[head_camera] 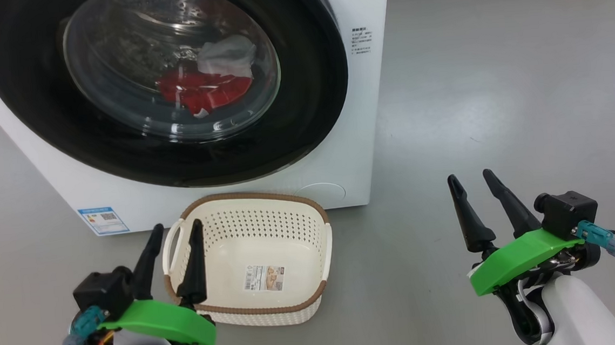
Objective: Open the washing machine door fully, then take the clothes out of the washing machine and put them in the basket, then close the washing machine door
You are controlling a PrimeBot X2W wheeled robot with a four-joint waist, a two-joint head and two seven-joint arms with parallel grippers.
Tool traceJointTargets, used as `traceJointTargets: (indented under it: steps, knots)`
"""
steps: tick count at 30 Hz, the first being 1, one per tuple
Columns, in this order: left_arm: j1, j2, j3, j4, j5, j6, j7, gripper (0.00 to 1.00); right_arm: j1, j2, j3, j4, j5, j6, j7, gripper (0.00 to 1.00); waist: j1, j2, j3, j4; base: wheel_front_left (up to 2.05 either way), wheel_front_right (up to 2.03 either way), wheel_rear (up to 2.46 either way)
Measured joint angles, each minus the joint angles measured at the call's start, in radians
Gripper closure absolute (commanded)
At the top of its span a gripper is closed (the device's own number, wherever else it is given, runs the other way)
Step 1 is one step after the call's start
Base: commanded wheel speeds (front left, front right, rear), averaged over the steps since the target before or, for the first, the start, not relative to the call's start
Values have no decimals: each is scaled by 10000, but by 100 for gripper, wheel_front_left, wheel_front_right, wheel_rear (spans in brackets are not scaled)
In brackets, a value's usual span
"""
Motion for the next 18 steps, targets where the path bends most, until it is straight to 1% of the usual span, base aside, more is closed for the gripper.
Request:
traceJointTargets:
  steps: [18]
  knots:
    - [-676, -10, -65, 228, 2036, 100, -527, 0, -594, -132, 46, 98, -2019, 2, -527, 0, 0, 0, 150, -6, 0, 0, 0]
